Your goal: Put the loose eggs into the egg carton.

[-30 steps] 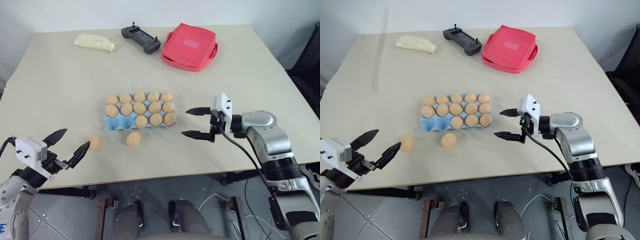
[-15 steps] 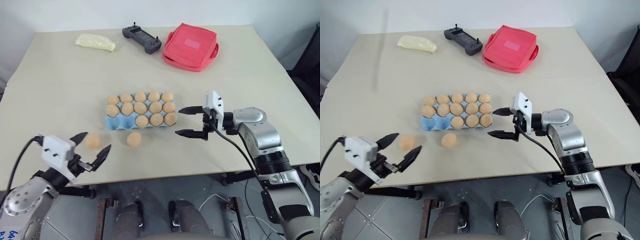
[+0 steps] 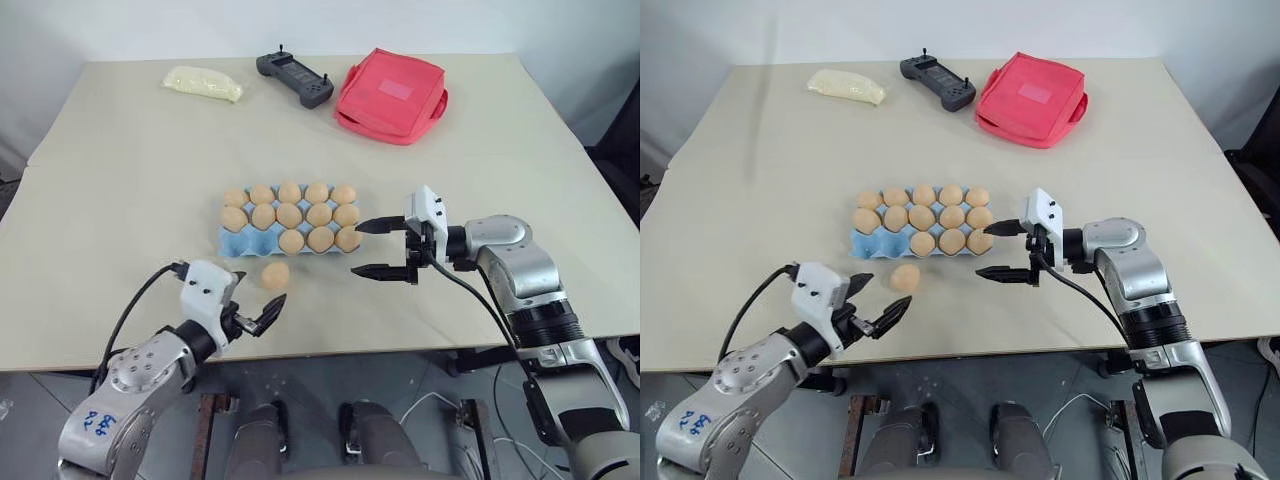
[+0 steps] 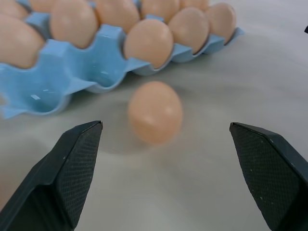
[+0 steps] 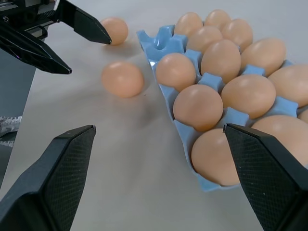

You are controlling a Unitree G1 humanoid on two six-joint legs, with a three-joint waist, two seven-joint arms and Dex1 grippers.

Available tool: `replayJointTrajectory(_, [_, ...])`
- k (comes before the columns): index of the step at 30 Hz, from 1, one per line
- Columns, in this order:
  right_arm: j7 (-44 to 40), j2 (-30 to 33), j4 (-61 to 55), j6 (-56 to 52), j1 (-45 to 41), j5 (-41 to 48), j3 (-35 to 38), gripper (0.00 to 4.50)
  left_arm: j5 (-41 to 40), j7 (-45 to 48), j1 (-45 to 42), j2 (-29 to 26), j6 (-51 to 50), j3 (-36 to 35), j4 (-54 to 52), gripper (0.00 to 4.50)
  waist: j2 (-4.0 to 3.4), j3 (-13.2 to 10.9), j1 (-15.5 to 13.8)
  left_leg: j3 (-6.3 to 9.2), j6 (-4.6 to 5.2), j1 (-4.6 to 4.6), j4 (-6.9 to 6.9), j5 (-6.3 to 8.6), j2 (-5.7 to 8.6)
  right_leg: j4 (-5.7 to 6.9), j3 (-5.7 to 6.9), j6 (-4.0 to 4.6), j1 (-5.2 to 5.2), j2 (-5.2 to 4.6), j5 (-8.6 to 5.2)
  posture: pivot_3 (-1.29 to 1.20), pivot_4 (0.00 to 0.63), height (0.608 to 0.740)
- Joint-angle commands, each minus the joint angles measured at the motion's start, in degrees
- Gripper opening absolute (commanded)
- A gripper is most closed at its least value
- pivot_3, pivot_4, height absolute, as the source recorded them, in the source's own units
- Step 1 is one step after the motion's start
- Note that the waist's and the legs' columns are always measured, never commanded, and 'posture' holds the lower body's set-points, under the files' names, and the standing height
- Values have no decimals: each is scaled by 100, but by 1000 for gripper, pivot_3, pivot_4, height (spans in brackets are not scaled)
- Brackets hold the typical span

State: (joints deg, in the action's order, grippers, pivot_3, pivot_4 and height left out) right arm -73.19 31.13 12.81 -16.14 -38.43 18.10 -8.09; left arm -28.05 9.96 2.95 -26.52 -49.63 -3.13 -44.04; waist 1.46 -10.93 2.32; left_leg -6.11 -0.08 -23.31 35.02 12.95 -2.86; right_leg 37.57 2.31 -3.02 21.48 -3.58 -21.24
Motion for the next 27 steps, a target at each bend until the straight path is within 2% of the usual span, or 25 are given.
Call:
replayJointTrajectory(1, [55,94,-314,-14,62,124,207,4449,138,-89,-407,118,-165,284,173,4500,0,0,-21,0,0,0,1,0,-1,0,0,0,0,2,0,0,150,740])
replayJointTrajectory(16, [411,252,-732,-177,352,137,390,4449,684,145,-1337,415,-132,1046,1459,4500,1,-1,-69,0,-3,1,7,-3,-1,5,0,-1,-1,5,0,0,150,740])
replayJointTrajectory(19, [465,265,-732,-187,345,137,405,4500,832,192,-1395,468,5,1173,1647,3893,1,-1,-71,0,-4,1,7,-3,0,5,0,-1,-1,6,0,0,150,740])
replayJointTrajectory(25, [487,347,-692,-175,336,122,425,4500,823,262,-1453,563,-123,1167,1367,2012,2,-1,-77,0,-4,0,8,-3,0,5,-1,-1,-2,4,0,0,150,740])
replayJointTrajectory(27, [484,366,-682,-167,340,123,430,4500,793,276,-1500,575,-207,1134,1209,1768,2,-1,-73,0,-4,0,8,-3,0,5,-1,-1,-1,5,0,0,150,740])
